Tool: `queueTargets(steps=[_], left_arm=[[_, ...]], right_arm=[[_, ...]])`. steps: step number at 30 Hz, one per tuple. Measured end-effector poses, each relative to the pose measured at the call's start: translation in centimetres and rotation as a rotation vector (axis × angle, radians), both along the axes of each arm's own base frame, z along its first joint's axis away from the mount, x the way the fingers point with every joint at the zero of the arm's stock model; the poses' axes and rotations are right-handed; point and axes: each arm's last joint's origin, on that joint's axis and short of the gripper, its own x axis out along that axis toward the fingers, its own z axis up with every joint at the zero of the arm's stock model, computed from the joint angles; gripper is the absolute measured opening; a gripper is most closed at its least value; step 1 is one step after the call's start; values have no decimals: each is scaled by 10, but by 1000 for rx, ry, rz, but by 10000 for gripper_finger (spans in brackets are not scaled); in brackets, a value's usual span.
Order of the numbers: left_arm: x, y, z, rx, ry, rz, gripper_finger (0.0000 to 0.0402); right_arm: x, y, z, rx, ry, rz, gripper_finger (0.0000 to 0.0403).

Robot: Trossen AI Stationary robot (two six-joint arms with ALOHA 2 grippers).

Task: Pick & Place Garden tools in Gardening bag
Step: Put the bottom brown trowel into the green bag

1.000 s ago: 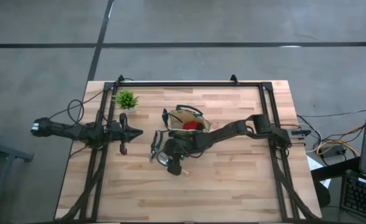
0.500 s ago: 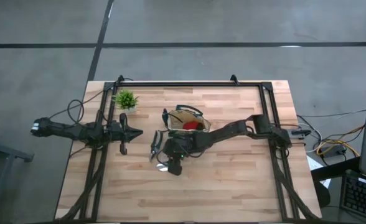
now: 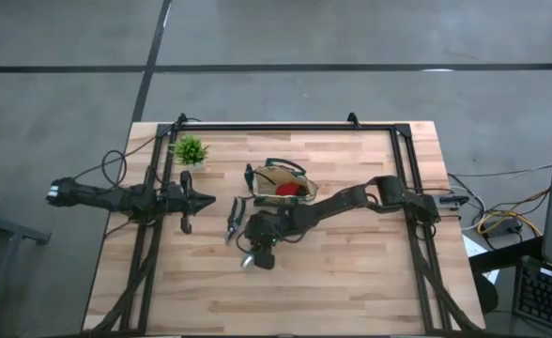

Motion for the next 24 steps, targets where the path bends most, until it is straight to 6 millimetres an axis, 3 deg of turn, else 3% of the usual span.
queueTargets(steps=[8, 18, 24], left_arm=[[0, 0, 0, 0, 0, 0, 30], [0, 0, 0, 0, 1, 0, 30], [0, 0, 0, 0, 0, 0, 30]], right_arm=[[-2, 7, 5, -25, -11, 56, 16], [-6, 24, 29, -189, -95, 78, 8], [-22, 59, 37, -293, -91, 289, 8]])
